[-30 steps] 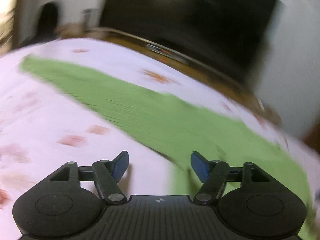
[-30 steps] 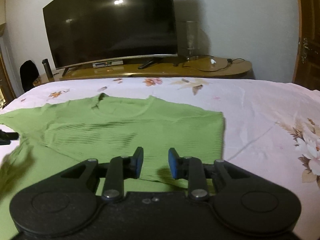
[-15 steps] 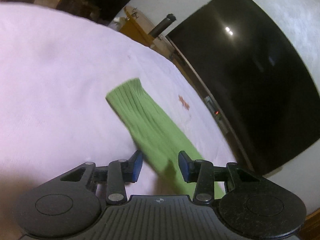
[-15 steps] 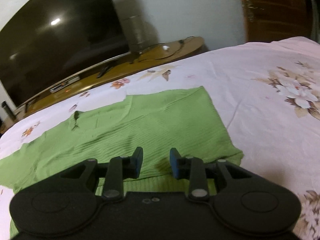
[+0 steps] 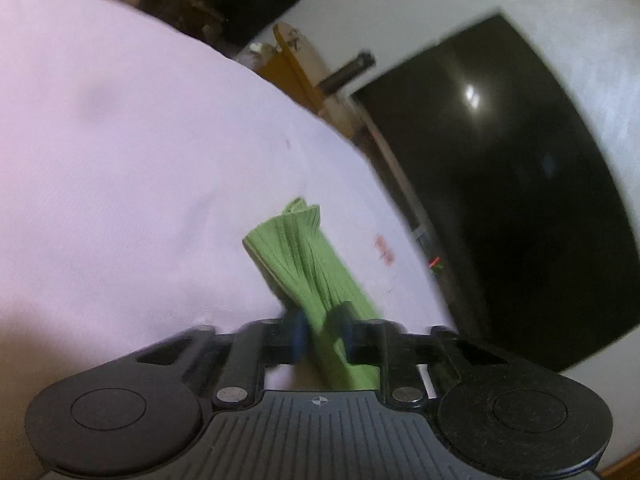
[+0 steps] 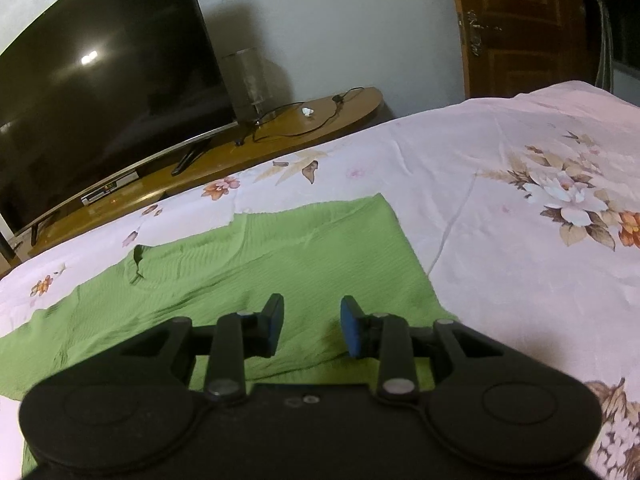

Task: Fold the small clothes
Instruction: 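Reach the left tool to the other sleeve cuff and grasp it, then fold the held sleeve across the sweater body with the left tool while the right tool pinches the body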

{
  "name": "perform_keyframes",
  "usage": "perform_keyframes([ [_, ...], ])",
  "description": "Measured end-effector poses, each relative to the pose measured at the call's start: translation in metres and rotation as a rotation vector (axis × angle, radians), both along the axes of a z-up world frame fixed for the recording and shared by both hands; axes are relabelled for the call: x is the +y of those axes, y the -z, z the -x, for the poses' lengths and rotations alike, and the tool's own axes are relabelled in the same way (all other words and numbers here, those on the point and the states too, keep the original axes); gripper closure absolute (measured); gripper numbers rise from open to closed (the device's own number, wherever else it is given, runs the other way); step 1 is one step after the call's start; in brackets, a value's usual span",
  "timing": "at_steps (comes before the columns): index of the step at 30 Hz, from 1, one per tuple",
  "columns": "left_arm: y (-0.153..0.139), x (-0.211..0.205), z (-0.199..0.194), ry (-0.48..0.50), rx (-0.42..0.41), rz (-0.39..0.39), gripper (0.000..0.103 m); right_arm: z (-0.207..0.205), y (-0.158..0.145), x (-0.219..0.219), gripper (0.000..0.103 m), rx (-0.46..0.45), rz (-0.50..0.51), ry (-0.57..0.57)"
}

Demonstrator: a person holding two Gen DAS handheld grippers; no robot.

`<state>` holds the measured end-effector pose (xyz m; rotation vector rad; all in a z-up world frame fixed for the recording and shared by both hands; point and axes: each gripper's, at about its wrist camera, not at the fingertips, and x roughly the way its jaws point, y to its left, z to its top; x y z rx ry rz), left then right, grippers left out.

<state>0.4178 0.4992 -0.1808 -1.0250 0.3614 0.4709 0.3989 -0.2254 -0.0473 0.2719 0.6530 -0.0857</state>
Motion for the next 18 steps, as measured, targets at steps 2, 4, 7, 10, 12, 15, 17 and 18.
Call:
perform_keyframes([
  [2,-0.016,-0.012,-0.007,0.025,0.025,-0.1,0.101,0.0,0.0,-0.006,0.072,-0.005,0.002,-0.001],
  [4,-0.039,-0.035,-0.014,0.07,0.039,-0.229,0.101,-0.001,0.001,-0.014,0.072,-0.004,0.002,0.001],
  [7,-0.078,-0.092,-0.038,0.193,0.019,-0.408,0.101,-0.001,0.004,-0.03,0.071,-0.003,0.01,0.013],
  [10,-0.111,-0.172,-0.068,0.355,-0.013,-0.547,0.101,-0.001,0.006,-0.048,0.071,-0.008,-0.013,0.028],
  [12,-0.124,-0.226,-0.086,0.458,-0.043,-0.598,0.101,0.0,0.008,-0.058,0.071,-0.012,-0.019,0.031],
  [15,-0.137,-0.314,-0.111,0.613,-0.097,-0.633,0.101,0.003,0.009,-0.07,0.071,-0.012,-0.028,0.03],
  [17,-0.135,-0.372,-0.123,0.722,-0.124,-0.659,0.101,0.006,0.009,-0.079,0.071,-0.013,-0.039,0.032],
  [18,-0.131,-0.4,-0.127,0.781,-0.123,-0.665,0.101,0.008,0.008,-0.084,0.071,-0.014,-0.043,0.035],
])
